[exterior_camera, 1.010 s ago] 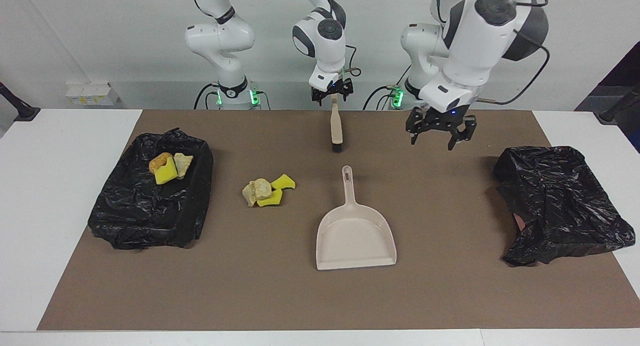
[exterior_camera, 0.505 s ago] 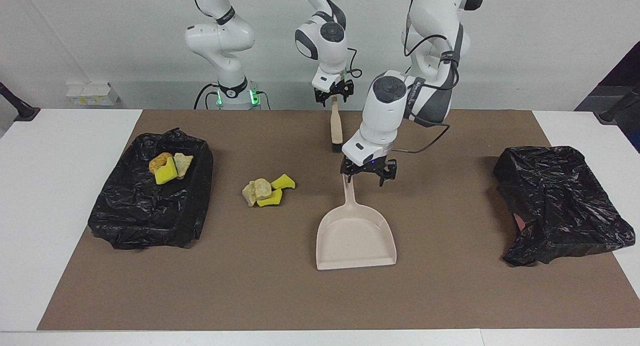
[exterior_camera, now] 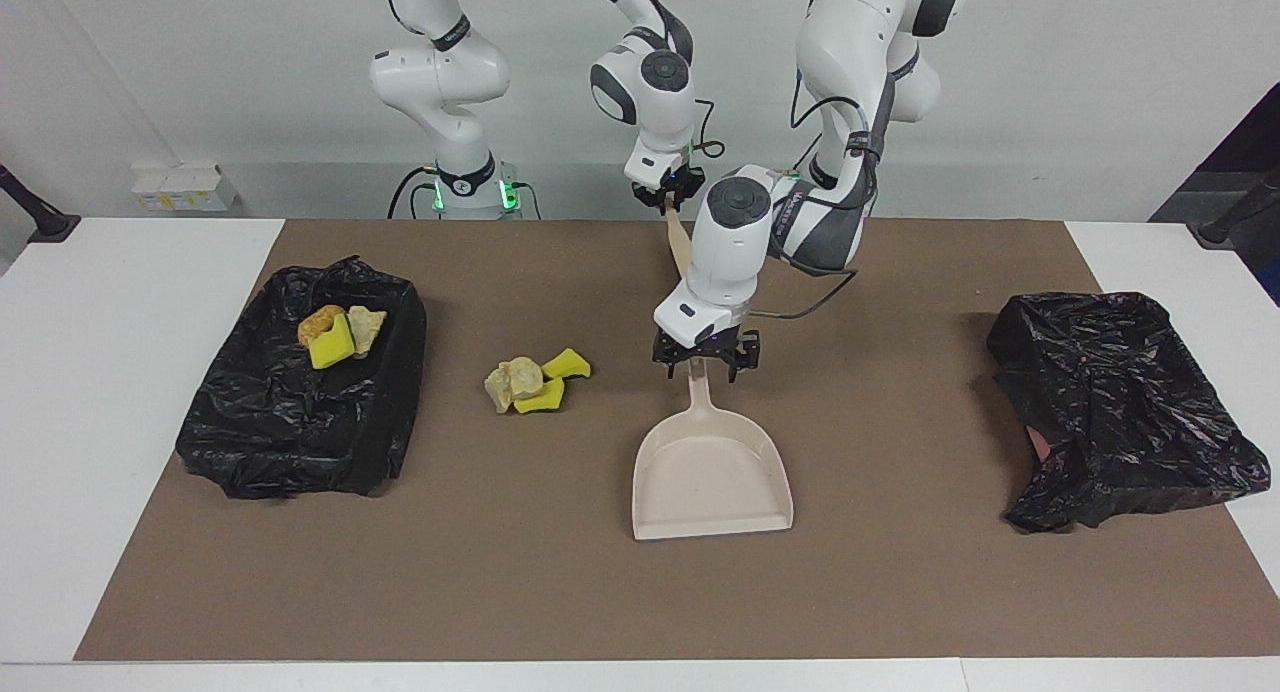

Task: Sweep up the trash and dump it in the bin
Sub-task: 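Grasp the dustpan handle with the left gripper, then grasp the brush with the right gripper while the left gripper positions the dustpan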

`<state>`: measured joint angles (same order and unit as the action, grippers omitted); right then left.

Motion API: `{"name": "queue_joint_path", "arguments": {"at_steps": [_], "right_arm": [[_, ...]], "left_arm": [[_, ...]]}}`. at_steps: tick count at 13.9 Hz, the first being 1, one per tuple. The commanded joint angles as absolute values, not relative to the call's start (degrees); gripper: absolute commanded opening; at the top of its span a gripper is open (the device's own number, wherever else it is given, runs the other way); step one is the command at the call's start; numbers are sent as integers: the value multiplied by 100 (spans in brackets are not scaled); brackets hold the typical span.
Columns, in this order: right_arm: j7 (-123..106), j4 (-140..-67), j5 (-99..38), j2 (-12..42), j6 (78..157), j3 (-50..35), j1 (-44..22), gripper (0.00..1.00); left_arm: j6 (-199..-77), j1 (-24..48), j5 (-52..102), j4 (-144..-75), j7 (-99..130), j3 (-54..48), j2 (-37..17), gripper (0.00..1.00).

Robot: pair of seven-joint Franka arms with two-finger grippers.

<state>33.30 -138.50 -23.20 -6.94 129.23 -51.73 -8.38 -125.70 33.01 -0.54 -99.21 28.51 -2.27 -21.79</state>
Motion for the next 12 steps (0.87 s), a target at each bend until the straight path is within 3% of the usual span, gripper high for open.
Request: {"name": "queue_joint_path", "arguments": {"at_steps": [1,3,4,6,7,9,12], "right_arm": [[3217,-13518,-2093,-676,12360,-5133,-651,0],[2937,-13500,-2083,-1218,11737,-4775,-606,0],[2822,-13500,-2083,-1500,11455,-4625,-606,0],[2497,-13517,-2066,-1879,10961,-4238,-589,0],[2479,-13544,-1970,-2003,10890,-4028,-537,0],[2531,-13544,-1418,-2030,10863,-3720,-414,0],[2426,-13526,-180,-1707,11230,-3157,-132,0]], "left_arm": [[-12630,3366,-158,-9983,2962,-158,-2224,88],[-12630,3366,-141,-10028,2945,-167,-2206,82],[-12630,3375,-106,-10037,2962,-176,-2206,73],[-12621,3366,-97,-10028,2979,-167,-2206,70],[-12656,3366,-88,-10028,2866,-176,-2206,61],[-12683,3366,-79,-10020,2883,-176,-2215,41],[-12665,3366,-79,-10020,2656,-176,-2215,20]]}}
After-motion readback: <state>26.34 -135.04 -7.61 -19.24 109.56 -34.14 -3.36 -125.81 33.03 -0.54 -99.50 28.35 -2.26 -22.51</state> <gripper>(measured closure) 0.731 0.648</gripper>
